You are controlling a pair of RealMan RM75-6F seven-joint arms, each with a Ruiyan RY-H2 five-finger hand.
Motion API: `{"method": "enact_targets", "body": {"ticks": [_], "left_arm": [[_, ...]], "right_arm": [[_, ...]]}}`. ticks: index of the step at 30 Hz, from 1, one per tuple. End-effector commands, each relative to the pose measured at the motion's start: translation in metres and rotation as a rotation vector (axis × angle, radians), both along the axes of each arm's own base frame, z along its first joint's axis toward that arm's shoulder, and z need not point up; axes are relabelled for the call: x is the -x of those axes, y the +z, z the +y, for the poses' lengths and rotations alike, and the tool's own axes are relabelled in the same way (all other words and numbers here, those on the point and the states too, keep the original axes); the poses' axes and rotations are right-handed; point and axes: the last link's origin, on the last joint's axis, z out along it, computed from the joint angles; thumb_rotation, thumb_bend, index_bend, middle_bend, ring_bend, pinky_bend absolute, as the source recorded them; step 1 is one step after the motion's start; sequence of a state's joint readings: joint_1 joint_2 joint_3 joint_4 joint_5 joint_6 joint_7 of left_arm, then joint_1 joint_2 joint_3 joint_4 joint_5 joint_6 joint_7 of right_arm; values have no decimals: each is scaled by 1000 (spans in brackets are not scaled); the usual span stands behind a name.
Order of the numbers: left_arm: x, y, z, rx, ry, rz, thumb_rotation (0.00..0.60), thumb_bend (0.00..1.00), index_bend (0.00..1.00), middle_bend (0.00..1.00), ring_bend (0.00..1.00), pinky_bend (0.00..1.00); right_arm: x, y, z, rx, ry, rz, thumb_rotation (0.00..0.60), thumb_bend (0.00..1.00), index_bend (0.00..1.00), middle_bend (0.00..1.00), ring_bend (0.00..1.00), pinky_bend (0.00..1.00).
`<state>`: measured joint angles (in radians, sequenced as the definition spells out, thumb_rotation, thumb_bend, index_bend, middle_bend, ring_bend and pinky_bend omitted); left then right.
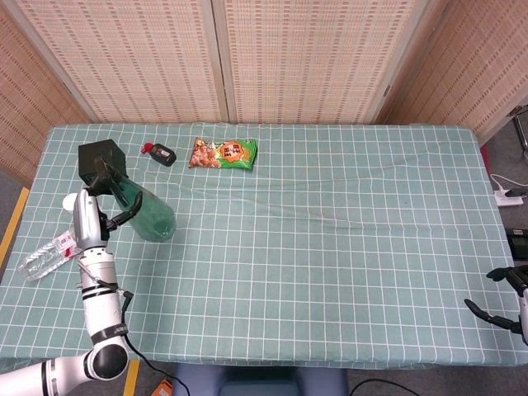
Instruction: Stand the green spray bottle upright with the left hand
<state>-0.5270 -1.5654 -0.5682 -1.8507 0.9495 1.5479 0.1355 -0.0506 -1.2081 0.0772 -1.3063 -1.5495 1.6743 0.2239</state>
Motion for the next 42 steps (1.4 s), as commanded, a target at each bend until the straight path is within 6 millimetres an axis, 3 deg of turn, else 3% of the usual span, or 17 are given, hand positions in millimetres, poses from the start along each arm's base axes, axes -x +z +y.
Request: {"method": "enact_targets", "body": {"ticks": [1,14,37,42], "left_arm": [[9,-11,-4,-52,-45,19,600,368,620,669,566,385],[66,-30,4,-86,-32,90,600,339,572,617,515,351],[96,-52,-5,-30,-29,97,600,299,517,558,457,340],[100,-54,-6,-26,-35,85,600,273,457,477,386,318]], "right_arm": [[0,0,0,-1,2,1,600,0,481,489,362,291],[0,0,1,2,-12,5,600,0,482,489,367,296],[0,0,1,-1,-14,8,600,0,481,491,374,302],[0,0,1,0,-14,7,600,0,481,491,375,305]]}}
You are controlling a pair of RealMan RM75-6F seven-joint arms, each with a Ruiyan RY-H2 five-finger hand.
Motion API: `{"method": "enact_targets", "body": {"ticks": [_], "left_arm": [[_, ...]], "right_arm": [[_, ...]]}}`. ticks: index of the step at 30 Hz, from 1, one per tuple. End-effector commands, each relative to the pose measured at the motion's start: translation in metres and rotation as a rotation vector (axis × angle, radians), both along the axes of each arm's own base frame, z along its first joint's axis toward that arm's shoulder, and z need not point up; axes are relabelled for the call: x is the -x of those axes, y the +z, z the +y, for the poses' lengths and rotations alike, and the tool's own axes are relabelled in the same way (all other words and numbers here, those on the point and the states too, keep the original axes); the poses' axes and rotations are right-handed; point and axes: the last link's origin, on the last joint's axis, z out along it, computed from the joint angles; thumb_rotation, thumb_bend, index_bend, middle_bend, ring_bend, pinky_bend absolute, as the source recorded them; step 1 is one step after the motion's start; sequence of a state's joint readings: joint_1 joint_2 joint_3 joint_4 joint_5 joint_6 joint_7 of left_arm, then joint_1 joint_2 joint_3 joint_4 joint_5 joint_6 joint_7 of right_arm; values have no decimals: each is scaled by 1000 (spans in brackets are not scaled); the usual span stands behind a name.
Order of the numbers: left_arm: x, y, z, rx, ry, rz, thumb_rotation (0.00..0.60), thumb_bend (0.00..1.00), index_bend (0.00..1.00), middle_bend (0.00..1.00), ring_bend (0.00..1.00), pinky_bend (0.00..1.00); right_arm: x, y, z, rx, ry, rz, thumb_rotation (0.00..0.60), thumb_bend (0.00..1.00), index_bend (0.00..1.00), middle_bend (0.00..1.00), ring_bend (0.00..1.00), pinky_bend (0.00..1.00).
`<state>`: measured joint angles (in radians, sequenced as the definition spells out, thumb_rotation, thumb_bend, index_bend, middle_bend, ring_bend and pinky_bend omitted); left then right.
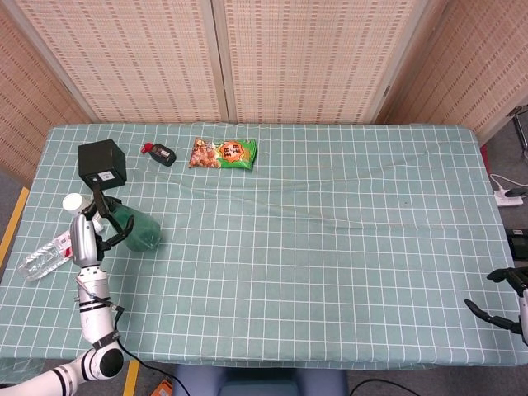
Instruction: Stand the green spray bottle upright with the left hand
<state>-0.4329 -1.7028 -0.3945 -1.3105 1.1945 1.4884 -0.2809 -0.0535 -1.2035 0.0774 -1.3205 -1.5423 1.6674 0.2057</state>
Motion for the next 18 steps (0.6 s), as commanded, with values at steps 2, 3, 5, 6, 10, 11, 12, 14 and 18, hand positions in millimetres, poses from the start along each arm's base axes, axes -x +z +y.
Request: {"method": "enact_targets", "body": {"ticks": [2,3,5,6,10,11,12,14,18], "left_arm": [[3,-1,-1,0,-3,-8,600,272,454,472,381,317],[4,-1,-1,0,-3,-11,600,272,454,472,381,317],[5,-2,-2,2,-2,-15,600,271,451,471,380,317],[6,-3,-2,5,0,-17,600,270,448,469,378,315],[11,-8,-2,27,17,-33,600,269,434,452,363,303],[13,-10,-3,36,23,-32,600,269,429,447,358,297],[15,-11,-3,42,27,-32,600,269,426,444,356,292],[17,-12,-3,45,33,-40,600,268,417,434,347,270],[18,-10,-3,44,31,-41,600,264,389,401,320,246]], "right_arm": [[0,0,0,2,0,0,600,0,481,491,376,306],[0,0,0,2,-1,0,600,0,481,492,376,306],[0,0,0,3,-1,1,600,0,482,492,376,306],[0,0,0,3,-1,1,600,0,482,492,377,306],[-1,0,0,2,-2,1,600,0,483,492,378,308],[0,0,0,3,-2,1,600,0,484,492,378,308],[0,0,0,3,-2,1,600,0,485,493,379,308],[0,0,0,6,-2,0,600,0,488,494,379,308],[-1,-1,0,8,-2,0,600,0,492,496,380,308]]}}
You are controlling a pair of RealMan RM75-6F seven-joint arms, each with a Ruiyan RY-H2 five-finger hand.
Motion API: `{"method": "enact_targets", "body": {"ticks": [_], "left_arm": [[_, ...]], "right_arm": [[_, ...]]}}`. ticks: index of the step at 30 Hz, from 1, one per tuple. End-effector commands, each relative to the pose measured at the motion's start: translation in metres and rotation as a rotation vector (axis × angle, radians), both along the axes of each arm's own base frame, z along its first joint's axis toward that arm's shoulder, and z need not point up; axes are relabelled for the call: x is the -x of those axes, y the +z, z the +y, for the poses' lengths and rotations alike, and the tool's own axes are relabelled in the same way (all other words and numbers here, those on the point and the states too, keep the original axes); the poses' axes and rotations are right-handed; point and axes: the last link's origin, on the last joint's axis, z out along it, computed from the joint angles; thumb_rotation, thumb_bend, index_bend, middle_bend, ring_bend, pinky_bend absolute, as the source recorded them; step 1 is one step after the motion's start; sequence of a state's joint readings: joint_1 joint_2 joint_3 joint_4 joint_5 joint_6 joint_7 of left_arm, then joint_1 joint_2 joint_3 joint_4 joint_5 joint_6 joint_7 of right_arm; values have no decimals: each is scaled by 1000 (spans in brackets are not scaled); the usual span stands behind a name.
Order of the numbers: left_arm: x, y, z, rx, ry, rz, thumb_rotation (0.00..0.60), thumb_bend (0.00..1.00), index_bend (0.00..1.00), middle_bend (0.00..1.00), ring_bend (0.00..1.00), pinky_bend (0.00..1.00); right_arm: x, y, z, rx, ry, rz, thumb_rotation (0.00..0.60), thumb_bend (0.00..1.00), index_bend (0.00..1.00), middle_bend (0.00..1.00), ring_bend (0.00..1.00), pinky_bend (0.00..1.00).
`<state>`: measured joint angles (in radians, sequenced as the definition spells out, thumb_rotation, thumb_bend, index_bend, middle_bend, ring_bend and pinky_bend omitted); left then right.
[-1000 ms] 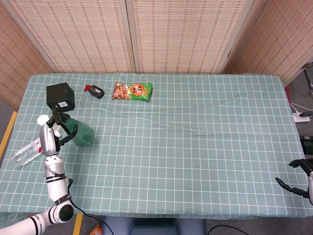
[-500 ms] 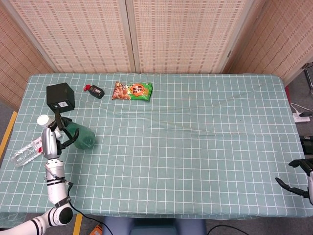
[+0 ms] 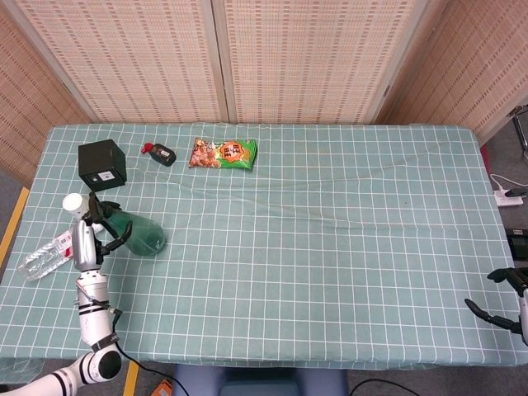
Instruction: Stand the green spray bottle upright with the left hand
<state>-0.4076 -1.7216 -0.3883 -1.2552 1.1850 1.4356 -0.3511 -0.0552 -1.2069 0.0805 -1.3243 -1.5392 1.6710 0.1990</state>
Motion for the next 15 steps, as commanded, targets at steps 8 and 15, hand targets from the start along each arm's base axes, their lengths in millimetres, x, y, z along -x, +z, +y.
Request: {"method": "enact_targets", "body": {"ticks": [8,15], "left_arm": [[-1,1,-1,9,-5,-16,600,246,248,298,260,222],[-3,2,-3,7,-16,-13,600,233,112,266,244,219]], "right_arm": [[0,0,0,-2,1,-1,600,0,492,496,382,308],[0,0,0,-3,1,-2,600,0,492,496,382,308]]}}
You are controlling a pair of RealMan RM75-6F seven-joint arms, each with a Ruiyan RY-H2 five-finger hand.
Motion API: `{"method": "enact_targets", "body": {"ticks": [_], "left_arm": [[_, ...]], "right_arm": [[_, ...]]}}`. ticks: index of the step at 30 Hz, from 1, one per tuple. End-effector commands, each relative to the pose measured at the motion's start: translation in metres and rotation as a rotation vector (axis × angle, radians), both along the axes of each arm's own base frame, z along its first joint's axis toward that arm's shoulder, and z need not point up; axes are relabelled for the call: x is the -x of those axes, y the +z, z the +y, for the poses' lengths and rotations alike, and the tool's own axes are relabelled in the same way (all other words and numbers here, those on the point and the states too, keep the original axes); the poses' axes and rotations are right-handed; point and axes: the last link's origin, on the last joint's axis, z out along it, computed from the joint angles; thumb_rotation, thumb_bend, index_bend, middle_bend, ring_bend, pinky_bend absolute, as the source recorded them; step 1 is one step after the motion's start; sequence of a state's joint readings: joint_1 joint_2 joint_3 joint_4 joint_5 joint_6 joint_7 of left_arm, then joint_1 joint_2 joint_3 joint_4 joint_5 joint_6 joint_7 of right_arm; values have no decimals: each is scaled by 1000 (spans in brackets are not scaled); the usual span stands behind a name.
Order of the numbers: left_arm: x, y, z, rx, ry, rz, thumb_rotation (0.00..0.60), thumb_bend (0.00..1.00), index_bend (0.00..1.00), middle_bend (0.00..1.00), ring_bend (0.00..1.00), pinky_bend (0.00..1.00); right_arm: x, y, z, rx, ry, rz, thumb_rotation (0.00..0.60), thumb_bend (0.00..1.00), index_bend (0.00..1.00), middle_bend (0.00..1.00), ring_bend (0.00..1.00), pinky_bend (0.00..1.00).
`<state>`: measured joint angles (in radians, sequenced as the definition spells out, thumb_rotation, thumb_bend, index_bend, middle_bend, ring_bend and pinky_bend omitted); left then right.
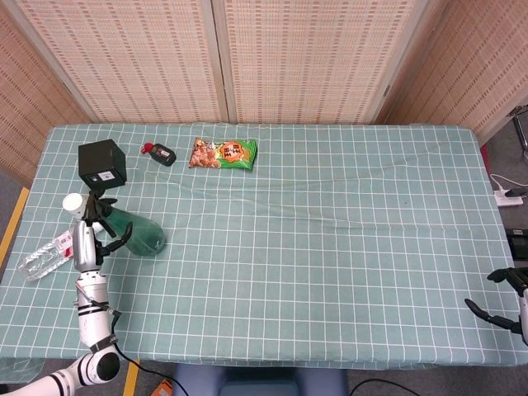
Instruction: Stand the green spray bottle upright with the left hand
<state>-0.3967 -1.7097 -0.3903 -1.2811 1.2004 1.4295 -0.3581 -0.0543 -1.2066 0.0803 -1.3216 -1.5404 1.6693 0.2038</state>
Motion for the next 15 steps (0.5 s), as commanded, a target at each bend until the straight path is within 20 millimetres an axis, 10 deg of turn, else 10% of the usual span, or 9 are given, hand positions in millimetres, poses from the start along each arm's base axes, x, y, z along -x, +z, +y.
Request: {"method": "enact_targets", "body": {"ticks": [1,15], "left_arm": [[0,1,-1,0,-1,2,600,233,100,265,242,219],[3,4,-7,46,-5,34,600,217,0,127,120,186]], "right_arm": [[0,0,0,0,0,0,600,0,492,496,382,308],[0,0,0,1,6,-1,600,0,492,497,382,308]]}}
